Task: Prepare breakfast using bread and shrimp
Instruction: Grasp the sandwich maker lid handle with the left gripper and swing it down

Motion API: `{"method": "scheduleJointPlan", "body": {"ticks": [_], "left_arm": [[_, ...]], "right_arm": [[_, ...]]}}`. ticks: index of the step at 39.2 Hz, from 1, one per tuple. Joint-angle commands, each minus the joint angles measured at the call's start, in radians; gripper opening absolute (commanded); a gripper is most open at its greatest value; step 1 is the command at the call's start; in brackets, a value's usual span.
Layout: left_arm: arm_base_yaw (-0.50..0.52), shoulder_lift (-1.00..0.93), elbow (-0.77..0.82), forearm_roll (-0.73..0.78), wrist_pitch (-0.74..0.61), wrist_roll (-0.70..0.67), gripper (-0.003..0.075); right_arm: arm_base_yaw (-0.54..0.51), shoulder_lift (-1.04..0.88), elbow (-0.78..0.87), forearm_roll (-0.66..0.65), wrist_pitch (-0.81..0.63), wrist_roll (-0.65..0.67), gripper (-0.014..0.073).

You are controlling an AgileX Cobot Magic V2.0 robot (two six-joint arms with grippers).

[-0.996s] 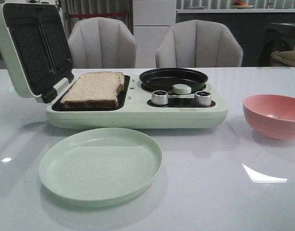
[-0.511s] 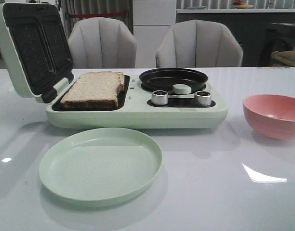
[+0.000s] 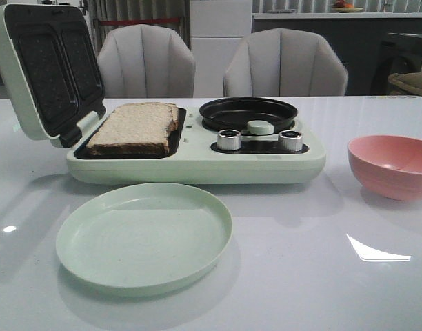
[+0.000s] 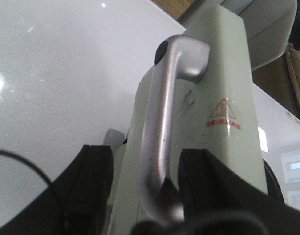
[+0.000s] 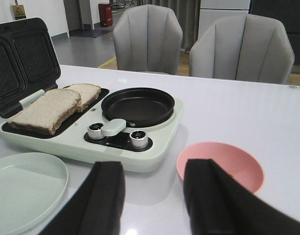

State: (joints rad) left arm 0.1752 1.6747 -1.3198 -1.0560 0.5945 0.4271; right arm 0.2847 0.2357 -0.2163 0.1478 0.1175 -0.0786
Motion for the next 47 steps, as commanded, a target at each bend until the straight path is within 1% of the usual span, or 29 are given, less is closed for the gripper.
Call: {"method": "scheduleJointPlan", "body": {"ticks": [1, 8, 11, 13, 17, 20, 26, 30, 38, 42, 47], "left_arm": [[0.001, -0.007, -0.041, -0.119, 0.02, 0.029, 0.0366], [0.001, 0.042, -0.039, -0.288, 0.1, 0.17, 0.0365], [0.001, 0.054, -0.039, -0.339, 0.129, 0.202, 0.0339], [0.001, 0.061, -0.039, -0.361, 0.14, 0.219, 0.0295], [0.001, 0.065, -0.039, -0.371, 0.149, 0.242, 0.0176], [-0.001, 0.065, -0.039, -0.388, 0.168, 0.273, 0.0107], [-0.024, 0.065, -0.039, -0.39, 0.205, 0.324, 0.0115], [-0.063, 0.065, -0.039, -0.39, 0.21, 0.353, 0.0115], [-0.18, 0.065, -0.039, -0.384, 0.204, 0.446, 0.0115], [-0.248, 0.065, -0.039, -0.35, 0.153, 0.461, 0.0115], [-0.354, 0.065, -0.039, -0.22, 0.045, 0.461, 0.0115]], "right_arm": [[0.0, 0.008, -0.029, -0.013, -0.079, -0.004, 0.0403], [0.0, 0.008, -0.029, -0.013, -0.079, -0.004, 0.0403], [0.0, 0.008, -0.029, -0.013, -0.079, -0.004, 0.0403], [0.0, 0.008, -0.029, -0.013, -0.079, -0.004, 0.0403], [0.0, 0.008, -0.029, -0.013, -0.079, -0.004, 0.0403], [0.0, 0.008, -0.029, -0.013, -0.079, -0.004, 0.0403], [0.0, 0.008, -0.029, -0.013, -0.079, -0.004, 0.0403], [0.0, 0.008, -0.029, -0.013, -0.079, -0.004, 0.0403], [0.0, 0.008, -0.029, -0.013, -0.079, -0.004, 0.0403], [0.0, 0.008, -0.029, -0.013, -0.079, -0.004, 0.0403], [0.0, 0.008, -0.029, -0.013, -0.079, -0.004, 0.0403]]}}
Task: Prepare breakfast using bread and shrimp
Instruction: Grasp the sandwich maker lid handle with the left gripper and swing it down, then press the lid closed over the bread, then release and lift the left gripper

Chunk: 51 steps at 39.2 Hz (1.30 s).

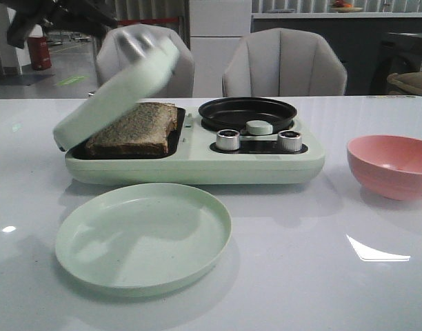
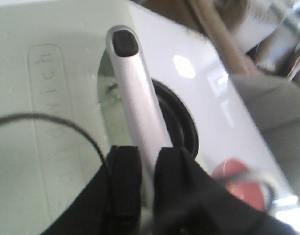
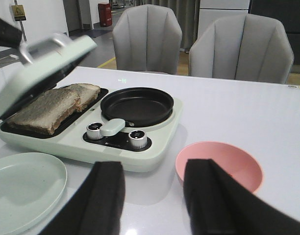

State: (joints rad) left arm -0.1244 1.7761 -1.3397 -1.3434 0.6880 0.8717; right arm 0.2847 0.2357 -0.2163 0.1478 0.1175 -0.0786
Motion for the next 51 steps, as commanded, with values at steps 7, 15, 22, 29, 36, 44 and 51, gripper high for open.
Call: {"method": "scheduleJointPlan", "body": {"ticks": [7, 15, 22, 29, 36, 44, 51], "left_arm": [[-0.212, -0.037, -0.019, 0.289, -0.215, 0.014, 0.0115], [-0.267, -0.037, -0.019, 0.349, -0.281, -0.006, 0.0115], [-0.267, -0.039, -0.019, 0.349, -0.272, -0.006, 0.0115], [-0.267, -0.076, -0.019, 0.426, -0.269, -0.006, 0.0116], [-0.267, -0.167, -0.019, 0.684, -0.276, -0.129, 0.0116], [-0.267, -0.309, -0.019, 1.15, -0.237, -0.439, 0.0116], [-0.267, -0.439, -0.019, 1.492, -0.081, -0.727, 0.0116]], "right_arm": [[-0.001, 0.008, -0.029, -0.013, -0.08, -0.004, 0.0403], [-0.001, 0.008, -0.029, -0.013, -0.08, -0.004, 0.0403], [-0.001, 0.008, -0.029, -0.013, -0.08, -0.004, 0.0403], [-0.001, 0.008, -0.029, -0.013, -0.08, -0.004, 0.0403], [-0.001, 0.008, -0.029, -0.013, -0.08, -0.004, 0.0403], [-0.001, 0.008, -0.029, -0.013, -0.08, -0.004, 0.0403], [-0.001, 0.008, -0.029, -0.013, -0.08, -0.004, 0.0403]]}}
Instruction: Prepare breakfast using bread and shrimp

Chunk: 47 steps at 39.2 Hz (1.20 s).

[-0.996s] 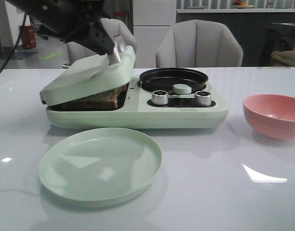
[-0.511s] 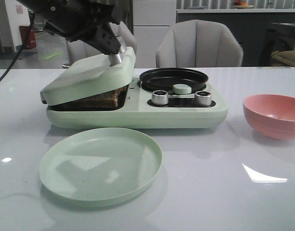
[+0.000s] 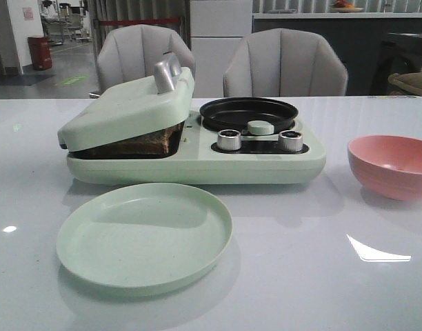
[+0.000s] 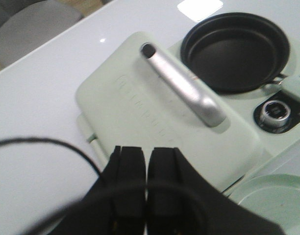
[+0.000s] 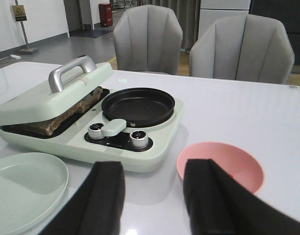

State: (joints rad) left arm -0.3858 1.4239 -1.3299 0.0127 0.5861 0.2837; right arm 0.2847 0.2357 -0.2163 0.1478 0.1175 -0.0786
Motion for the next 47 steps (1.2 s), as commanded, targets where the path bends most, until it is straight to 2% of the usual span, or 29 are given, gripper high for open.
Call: {"method": "scheduleJointPlan", "body": {"ticks": [1, 7, 16, 35, 47], "left_arm": [[-0.006, -0.107, -0.029, 0.175, 0.05, -0.171, 0.0116], [-0.006, -0.23, -0.007, 0.301, 0.152, -0.29, 0.0116], [-0.006, -0.487, 0.183, 0.304, 0.052, -0.442, 0.0117], [-0.006, -1.002, 0.658, 0.199, -0.03, -0.464, 0.0117], [-0.006, -1.31, 0.812, 0.141, -0.02, -0.464, 0.0117]], "right_arm": [[-0.001, 0.008, -0.029, -0.013, -0.08, -0.004, 0.0403], [-0.001, 0.008, -0.029, -0.013, -0.08, -0.004, 0.0403], [-0.001, 0.008, -0.029, -0.013, -0.08, -0.004, 0.0403], [-0.001, 0.008, -0.029, -0.013, -0.08, -0.004, 0.0403], [-0.001, 0.008, -0.029, -0.013, -0.08, -0.004, 0.0403]]}}
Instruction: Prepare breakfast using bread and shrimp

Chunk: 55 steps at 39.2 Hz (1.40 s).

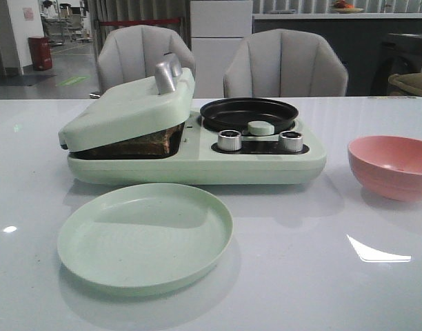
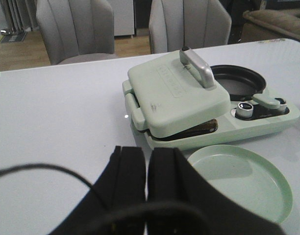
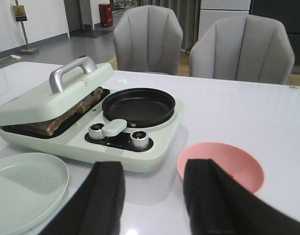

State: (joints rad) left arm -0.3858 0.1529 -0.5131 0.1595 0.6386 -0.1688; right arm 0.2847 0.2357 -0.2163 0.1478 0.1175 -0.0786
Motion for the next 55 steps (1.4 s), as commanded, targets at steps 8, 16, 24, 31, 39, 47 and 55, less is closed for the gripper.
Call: {"method": "scheduleJointPlan", "body": {"ticks": [8, 16, 24, 31, 39, 47, 55], "left_arm": [[-0.006, -0.15, 0.044, -0.01, -0.075, -0.012, 0.0115], [-0.006, -0.16, 0.081, -0.01, -0.077, -0.012, 0.0114], [-0.006, -0.16, 0.082, -0.01, -0.075, -0.012, 0.0114], [-0.006, -0.16, 0.082, -0.01, -0.075, -0.012, 0.0114], [-0.006, -0.16, 0.082, -0.01, -0.075, -0.012, 0.0114], [-0.006, -0.16, 0.082, -0.01, -0.075, -0.012, 0.0114], [-0.006, -0.16, 0.082, -0.01, -0.075, -0.012, 0.0114]], "right_arm": [[-0.001, 0.008, -0.029, -0.013, -0.08, -0.004, 0.0403], [-0.001, 0.008, -0.029, -0.013, -0.08, -0.004, 0.0403], [-0.001, 0.008, -0.029, -0.013, -0.086, -0.004, 0.0403], [-0.001, 0.008, -0.029, -0.013, -0.086, -0.004, 0.0403], [-0.001, 0.008, -0.029, -0.01, -0.137, -0.003, 0.0403], [-0.001, 0.026, -0.086, -0.008, -0.102, -0.003, 0.0403], [-0.001, 0.159, -0.215, -0.008, 0.032, -0.003, 0.0403]]}}
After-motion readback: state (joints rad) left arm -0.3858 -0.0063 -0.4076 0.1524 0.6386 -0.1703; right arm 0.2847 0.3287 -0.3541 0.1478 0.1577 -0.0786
